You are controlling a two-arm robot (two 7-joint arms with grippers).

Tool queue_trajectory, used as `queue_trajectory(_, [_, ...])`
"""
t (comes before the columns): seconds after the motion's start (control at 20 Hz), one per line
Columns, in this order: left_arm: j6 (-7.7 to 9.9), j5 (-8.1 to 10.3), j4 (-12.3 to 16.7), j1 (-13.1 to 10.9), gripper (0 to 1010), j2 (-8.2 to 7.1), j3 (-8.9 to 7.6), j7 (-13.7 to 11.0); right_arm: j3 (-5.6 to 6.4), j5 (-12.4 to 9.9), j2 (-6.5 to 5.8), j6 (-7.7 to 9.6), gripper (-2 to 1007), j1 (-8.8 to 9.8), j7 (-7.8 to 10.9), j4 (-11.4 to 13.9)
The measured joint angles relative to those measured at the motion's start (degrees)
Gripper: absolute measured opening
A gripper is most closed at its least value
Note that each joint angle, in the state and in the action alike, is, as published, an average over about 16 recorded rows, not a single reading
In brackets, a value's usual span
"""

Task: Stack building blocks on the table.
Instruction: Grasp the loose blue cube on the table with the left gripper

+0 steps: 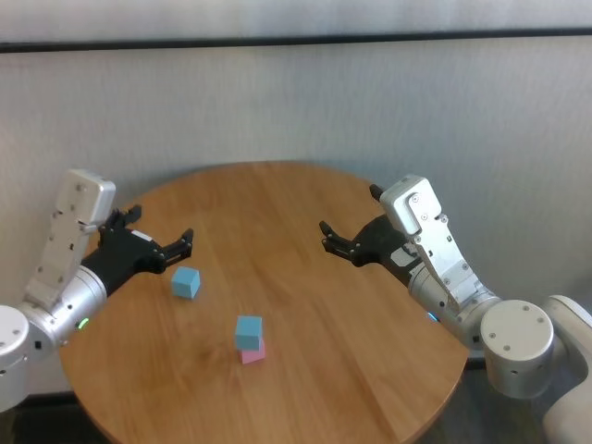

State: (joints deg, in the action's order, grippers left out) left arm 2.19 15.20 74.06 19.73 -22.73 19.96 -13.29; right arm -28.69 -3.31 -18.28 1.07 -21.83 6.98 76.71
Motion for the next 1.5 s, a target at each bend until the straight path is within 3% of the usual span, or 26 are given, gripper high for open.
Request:
queue_trajectory(0.3, [6.0, -0.57, 1.11, -0.46, 1002, 1.66, -0.15, 1.46, -0.16, -0.1, 0.02, 0.23, 1001, -0.15, 0.0, -0.06])
queue_trajectory(0.6, [8.87, -1.48, -0.17, 0.05, 1002, 3.53, -0.19, 1.95, -0.24, -0.16, 0.05, 0.36, 1001, -0.23, 0.0, -0.1])
queue_trajectory(1.5, [7.67, -3.42, -8.73, 2.94, 1002, 7.03, -0.61, -0.31, -0.33, -0.25, 0.09, 0.49, 1001, -0.32, 0.0, -0.17])
